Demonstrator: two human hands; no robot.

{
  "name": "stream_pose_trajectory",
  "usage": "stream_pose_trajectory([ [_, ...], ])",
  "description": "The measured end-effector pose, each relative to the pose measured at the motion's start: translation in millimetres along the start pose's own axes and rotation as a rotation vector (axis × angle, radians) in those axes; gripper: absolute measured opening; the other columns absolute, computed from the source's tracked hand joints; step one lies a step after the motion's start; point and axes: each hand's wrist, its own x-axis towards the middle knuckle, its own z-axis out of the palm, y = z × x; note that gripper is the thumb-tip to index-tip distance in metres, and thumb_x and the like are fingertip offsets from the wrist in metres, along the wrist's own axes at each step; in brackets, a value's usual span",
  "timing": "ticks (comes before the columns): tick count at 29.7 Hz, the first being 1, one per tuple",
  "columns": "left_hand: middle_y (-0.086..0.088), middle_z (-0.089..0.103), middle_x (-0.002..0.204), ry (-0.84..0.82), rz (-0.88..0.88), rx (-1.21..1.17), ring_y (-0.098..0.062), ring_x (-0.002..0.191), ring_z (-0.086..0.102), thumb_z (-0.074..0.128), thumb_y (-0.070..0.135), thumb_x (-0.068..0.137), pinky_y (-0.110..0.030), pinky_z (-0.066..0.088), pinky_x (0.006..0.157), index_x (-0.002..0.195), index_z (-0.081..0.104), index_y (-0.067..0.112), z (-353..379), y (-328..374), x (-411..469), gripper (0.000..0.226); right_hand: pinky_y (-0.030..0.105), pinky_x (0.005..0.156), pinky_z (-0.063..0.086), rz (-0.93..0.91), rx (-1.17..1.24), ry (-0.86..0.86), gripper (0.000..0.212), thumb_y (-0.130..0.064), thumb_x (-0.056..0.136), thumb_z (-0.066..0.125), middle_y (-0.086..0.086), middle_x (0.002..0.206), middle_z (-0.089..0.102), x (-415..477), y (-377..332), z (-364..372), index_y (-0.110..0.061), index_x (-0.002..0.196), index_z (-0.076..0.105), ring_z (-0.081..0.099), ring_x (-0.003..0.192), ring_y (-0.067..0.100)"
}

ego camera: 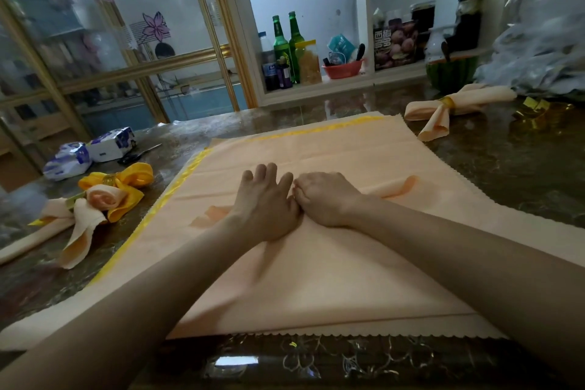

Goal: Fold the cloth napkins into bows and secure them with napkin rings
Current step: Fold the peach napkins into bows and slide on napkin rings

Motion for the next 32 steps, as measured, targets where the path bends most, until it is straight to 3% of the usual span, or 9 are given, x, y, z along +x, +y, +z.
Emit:
stream_pose_trajectory([
  [4,-0.003,0.009,0.158,-0.239,-0.012,-0.405,-0.018,0.145,0.006,0.018,0.033,0.101,-0.036,0.005,0.117,0.15,0.014,0.026,13.9,-12.6,2.8,0.049,0.048,0.115,0.005,0.033,-0.035,-0.091,0.055,-0.047,0.1,0.015,0.004,0.158,0.012,-0.3,10.3,0.3,-0.021,0.148,0.023,0.008,0.145,0.022],
  [11,0.0,0.007,0.158,-0.219,-0.01,-0.462,-0.015,0.145,0.005,0.019,0.033,0.102,-0.035,0.004,0.117,0.149,0.016,0.027,19.1,-14.6,2.6,0.048,0.039,0.117,0.001,0.037,0.008,-0.116,0.054,-0.046,0.101,0.013,-0.001,0.159,0.003,-15.5,37.4,-5.8,-0.025,0.151,0.014,0.001,0.146,0.016],
  [13,0.0,0.012,0.158,-0.184,-0.011,-0.491,-0.015,0.145,0.008,0.021,0.032,0.102,-0.035,0.007,0.117,0.148,0.021,0.027,19.8,-15.9,2.5,0.047,0.038,0.117,0.004,0.025,0.013,-0.114,0.054,-0.046,0.101,0.016,-0.001,0.159,0.008,-18.9,39.3,-9.4,-0.024,0.15,0.017,0.006,0.146,0.016],
  [15,0.0,0.016,0.157,-0.151,-0.014,-0.514,-0.015,0.144,0.013,0.024,0.032,0.102,-0.034,0.009,0.117,0.147,0.026,0.027,20.3,-16.9,2.2,0.046,0.038,0.116,0.018,0.008,0.04,-0.095,0.051,-0.043,0.101,0.024,0.005,0.154,0.026,-23.3,39.4,-16.6,-0.018,0.146,0.032,0.023,0.141,0.022],
  [17,-0.001,0.024,0.155,-0.103,-0.015,-0.513,-0.017,0.142,0.02,0.028,0.033,0.101,-0.034,0.014,0.115,0.144,0.033,0.027,21.2,-16.5,1.8,0.044,0.036,0.106,0.034,-0.018,0.12,-0.056,0.04,-0.036,0.1,0.037,0.006,0.138,0.049,-29.9,40.1,-25.6,-0.017,0.132,0.05,0.044,0.124,0.021],
  [19,-0.001,0.037,0.148,-0.005,0.008,-0.484,-0.019,0.135,0.032,0.032,0.031,0.099,-0.033,0.022,0.11,0.136,0.045,0.026,21.2,-16.4,0.0,0.039,0.025,0.095,0.038,-0.056,0.167,-0.007,0.031,-0.029,0.098,0.046,0.002,0.125,0.057,-37.3,40.1,-31.1,-0.017,0.123,0.059,0.05,0.109,0.015],
  [25,-0.002,0.062,0.116,0.233,0.15,-0.473,-0.022,0.108,0.054,0.032,0.033,0.079,-0.032,0.033,0.095,0.104,0.067,0.016,16.9,-13.4,-7.8,0.047,0.027,0.091,0.045,-0.093,0.136,0.092,0.024,-0.017,0.094,0.052,0.002,0.109,0.059,-43.9,35.2,-27.9,-0.014,0.113,0.065,0.052,0.096,0.014],
  [29,-0.005,0.065,0.089,0.392,0.187,-0.525,-0.026,0.085,0.06,0.033,0.035,0.078,-0.032,0.041,0.076,0.086,0.068,0.011,20.1,-13.8,-9.2,0.043,0.027,0.083,0.046,-0.101,0.115,0.127,0.018,-0.015,0.089,0.054,0.002,0.103,0.06,-44.6,29.6,-29.0,-0.014,0.104,0.065,0.052,0.089,0.014],
  [32,-0.002,0.062,0.078,0.528,0.199,-0.572,-0.023,0.073,0.058,0.04,0.026,0.083,-0.027,0.042,0.067,0.088,0.065,0.01,19.0,-14.1,-12.8,0.03,0.023,0.076,0.042,-0.135,0.028,0.129,0.011,-0.016,0.088,0.056,-0.002,0.095,0.053,-48.0,23.1,-29.8,-0.017,0.098,0.06,0.047,0.085,0.012],
])
